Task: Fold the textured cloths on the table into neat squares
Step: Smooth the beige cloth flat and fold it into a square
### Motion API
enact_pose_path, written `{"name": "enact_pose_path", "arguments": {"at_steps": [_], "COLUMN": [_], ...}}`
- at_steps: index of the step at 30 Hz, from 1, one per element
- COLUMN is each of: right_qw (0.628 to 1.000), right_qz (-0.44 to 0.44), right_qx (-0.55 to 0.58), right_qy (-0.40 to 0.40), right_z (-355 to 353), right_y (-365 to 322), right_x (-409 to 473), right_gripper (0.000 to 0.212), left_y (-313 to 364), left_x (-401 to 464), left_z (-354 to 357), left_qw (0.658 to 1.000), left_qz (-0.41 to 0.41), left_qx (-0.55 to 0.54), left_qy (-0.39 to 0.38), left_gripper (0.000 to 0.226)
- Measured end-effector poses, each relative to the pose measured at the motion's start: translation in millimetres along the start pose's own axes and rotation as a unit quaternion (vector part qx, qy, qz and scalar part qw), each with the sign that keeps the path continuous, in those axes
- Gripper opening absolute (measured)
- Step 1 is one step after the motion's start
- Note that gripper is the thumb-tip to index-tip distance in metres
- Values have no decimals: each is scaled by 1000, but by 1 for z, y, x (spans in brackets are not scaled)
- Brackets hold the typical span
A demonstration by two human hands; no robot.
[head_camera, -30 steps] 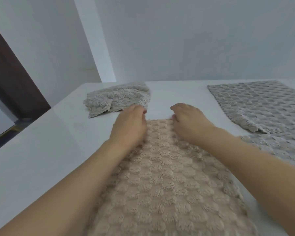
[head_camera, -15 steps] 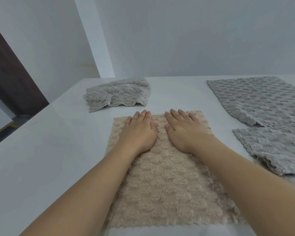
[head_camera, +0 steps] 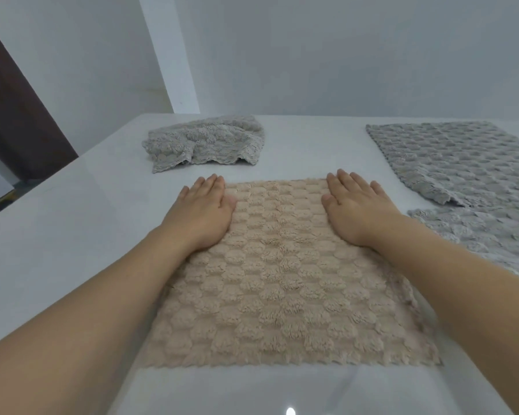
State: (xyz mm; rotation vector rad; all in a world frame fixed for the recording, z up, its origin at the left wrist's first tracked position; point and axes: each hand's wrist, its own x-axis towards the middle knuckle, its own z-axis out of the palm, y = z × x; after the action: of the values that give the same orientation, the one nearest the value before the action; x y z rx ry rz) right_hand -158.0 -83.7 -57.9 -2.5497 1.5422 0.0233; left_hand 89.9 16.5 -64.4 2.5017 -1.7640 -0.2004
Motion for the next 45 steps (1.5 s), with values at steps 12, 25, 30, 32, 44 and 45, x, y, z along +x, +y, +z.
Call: {"name": "enact_pose_path", "arguments": {"at_steps": [12, 25, 30, 32, 44, 45], "right_qw": [997, 999, 1000, 999, 996, 996], "right_qz": [-70, -34, 20, 33, -31, -35], "right_qx": [31, 9, 20, 10, 57, 54], "right_qy": [28, 12, -5, -5, 55, 59], "right_z": [-3, 10, 7, 5, 24, 24], "right_y": [-58, -25, -4, -5, -54, -54], "right_x": [-64, -80, -90, -94, -135, -137], "right_gripper": [59, 59, 59, 60, 59, 59], "left_y": [63, 29, 2, 5, 72, 73], "left_x": [-75, -82, -95, -96, -140, -140], "left_z": [4, 6, 0, -3, 15, 15], "left_qw": [998, 1000, 999, 999, 999, 999], "left_qz": [47, 14, -33, -43, 43, 43], "left_qx": [-13, -15, -5, 19, -17, -14], "left_qy": [38, 11, 5, 1, 29, 28], "left_gripper": [62, 61, 62, 62, 61, 61]}}
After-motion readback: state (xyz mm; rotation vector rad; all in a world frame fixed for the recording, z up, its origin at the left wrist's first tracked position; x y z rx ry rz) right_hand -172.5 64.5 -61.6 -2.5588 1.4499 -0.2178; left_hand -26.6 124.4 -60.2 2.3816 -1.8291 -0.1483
